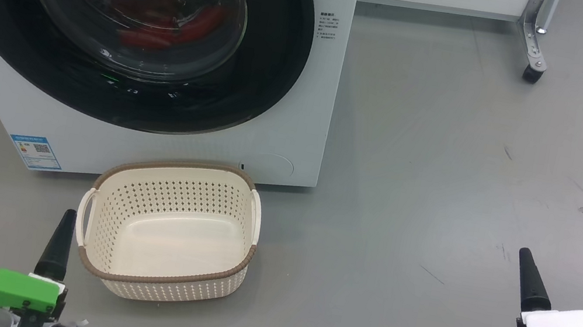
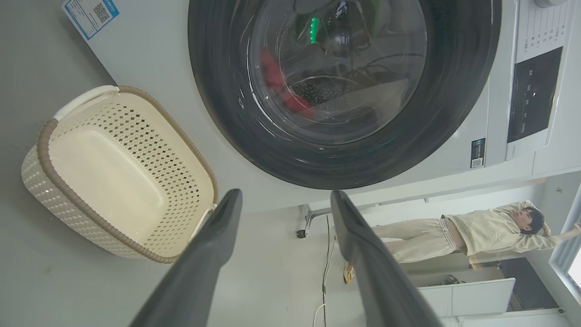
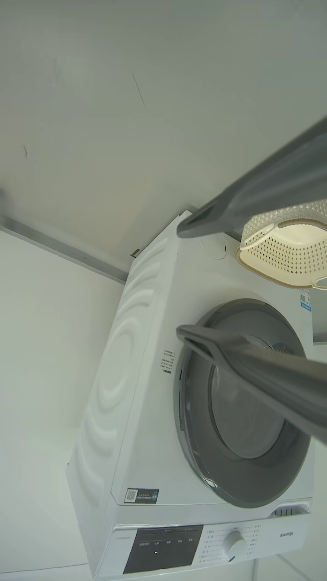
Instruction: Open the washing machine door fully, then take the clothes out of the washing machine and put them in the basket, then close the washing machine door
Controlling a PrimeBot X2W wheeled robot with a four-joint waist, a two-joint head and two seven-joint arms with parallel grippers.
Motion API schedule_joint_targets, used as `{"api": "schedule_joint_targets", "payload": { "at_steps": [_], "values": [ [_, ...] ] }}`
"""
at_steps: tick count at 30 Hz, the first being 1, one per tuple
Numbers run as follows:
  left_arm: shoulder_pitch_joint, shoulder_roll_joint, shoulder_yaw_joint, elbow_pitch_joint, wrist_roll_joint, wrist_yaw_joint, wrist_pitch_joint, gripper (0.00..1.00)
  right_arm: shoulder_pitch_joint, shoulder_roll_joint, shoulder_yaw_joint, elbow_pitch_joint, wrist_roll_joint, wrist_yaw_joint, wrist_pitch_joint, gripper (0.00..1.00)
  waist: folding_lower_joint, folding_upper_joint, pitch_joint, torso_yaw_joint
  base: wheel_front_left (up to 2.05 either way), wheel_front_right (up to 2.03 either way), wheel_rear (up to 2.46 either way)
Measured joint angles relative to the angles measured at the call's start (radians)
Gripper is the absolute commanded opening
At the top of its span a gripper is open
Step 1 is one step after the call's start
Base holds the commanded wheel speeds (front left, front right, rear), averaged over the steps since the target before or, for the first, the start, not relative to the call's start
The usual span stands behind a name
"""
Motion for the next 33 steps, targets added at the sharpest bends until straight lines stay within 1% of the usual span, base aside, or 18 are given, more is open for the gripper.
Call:
{"api": "schedule_joint_targets", "payload": {
  "at_steps": [4,6,13,15,16,21,23,33],
  "values": [
    [-0.003,0.021,-0.024,0.01,0.062,0.0,-0.021,1.0,-0.021,-0.021,0.027,0.019,-0.069,0.0,-0.021,1.0,0.0,0.0,0.0,-0.001,0.0,0.0,0.0],
    [-0.004,0.025,-0.028,0.013,0.074,0.0,-0.027,1.0,-0.024,-0.024,0.032,0.022,-0.082,0.0,-0.026,1.0,0.0,0.0,0.0,-0.001,0.0,0.0,0.0],
    [-0.031,0.042,-0.047,0.031,0.173,0.0,-0.05,1.0,-0.05,-0.036,0.071,0.049,-0.164,-0.001,-0.053,1.0,0.0,0.0,0.0,-0.002,0.0,0.0,0.0],
    [-0.034,0.045,-0.046,0.031,0.195,-0.001,-0.054,1.0,-0.059,-0.042,0.082,0.056,-0.195,-0.003,-0.056,1.0,0.0,0.0,0.0,-0.002,0.0,0.0,0.0],
    [-0.035,0.045,-0.044,0.031,0.214,-0.001,-0.06,1.0,-0.065,-0.044,0.087,0.058,-0.207,-0.01,-0.063,1.0,0.0,0.0,-0.001,-0.002,0.0,0.0,0.0],
    [-0.042,0.05,-0.044,0.031,0.298,-0.001,-0.077,1.0,-0.087,-0.056,0.115,0.078,-0.271,-0.011,-0.081,1.0,0.0,0.0,-0.001,-0.001,0.0,0.0,0.0],
    [-0.051,0.053,-0.046,0.031,0.327,-0.001,-0.082,1.0,-0.095,-0.059,0.128,0.086,-0.299,-0.02,-0.088,1.0,0.0001,0.0,-0.001,-0.001,0.0,0.0,0.0],
    [-0.058,0.064,-0.07,0.033,0.515,-0.001,-0.116,1.0,-0.14,-0.086,0.197,0.13,-0.447,-0.037,-0.124,1.0,0.0,0.0,-0.003,0.0,0.0,0.0,0.0]
  ]
}}
